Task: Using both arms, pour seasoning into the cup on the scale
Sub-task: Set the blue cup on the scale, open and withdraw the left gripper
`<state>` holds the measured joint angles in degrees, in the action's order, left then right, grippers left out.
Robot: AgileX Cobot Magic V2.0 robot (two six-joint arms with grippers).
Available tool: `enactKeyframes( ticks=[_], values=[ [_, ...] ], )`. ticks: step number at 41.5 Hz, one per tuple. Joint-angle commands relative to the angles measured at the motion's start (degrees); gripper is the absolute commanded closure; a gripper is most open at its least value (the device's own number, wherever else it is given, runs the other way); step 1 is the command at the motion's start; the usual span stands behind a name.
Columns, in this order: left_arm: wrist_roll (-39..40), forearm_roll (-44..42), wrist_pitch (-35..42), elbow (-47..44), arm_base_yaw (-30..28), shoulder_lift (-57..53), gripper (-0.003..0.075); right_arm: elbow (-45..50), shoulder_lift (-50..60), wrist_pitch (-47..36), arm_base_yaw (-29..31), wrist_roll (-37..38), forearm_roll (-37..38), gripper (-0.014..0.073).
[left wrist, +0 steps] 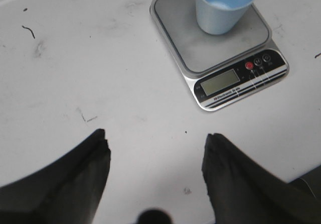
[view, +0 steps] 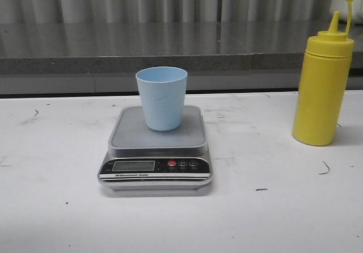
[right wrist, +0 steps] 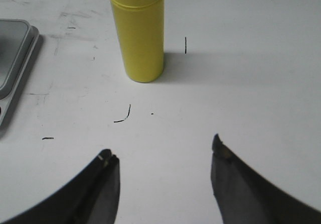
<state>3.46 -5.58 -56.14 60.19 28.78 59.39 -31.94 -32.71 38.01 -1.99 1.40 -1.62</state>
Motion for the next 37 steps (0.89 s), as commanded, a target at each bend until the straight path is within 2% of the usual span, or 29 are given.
enactKeyframes(
  ticks=[1, 13, 31, 33, 37],
  values=[
    [0.10, -0.39, 4.17, -2.72, 0.24, -5.06, 0.0314, -1.84, -0.59, -4.32, -0.09, -0.40, 0.30, 0.0160],
    [0.10, -0.39, 5.26, -8.50, 0.24, -13.75, 0.0314, -1.84, -0.59, -4.58, -0.09, -0.34, 0.30, 0.0160],
    [0.10, -0.39, 5.26, -8.62, 0.24, -14.34, 0.0314, -1.84, -0.70, -6.79, -0.09, -1.40, 0.20, 0.0150],
    [0.10, -0.39, 5.26, -8.62, 0.24, -14.34, 0.0314, -1.84, -0.70, -7.02, -0.09, -2.10, 0.20, 0.0121],
    [0.10, -0.39, 5.26, -8.62, 0.24, -14.34, 0.0314, -1.84, -0.70, -7.46, -0.09, -3.92, 0.20, 0.0005]
  ],
)
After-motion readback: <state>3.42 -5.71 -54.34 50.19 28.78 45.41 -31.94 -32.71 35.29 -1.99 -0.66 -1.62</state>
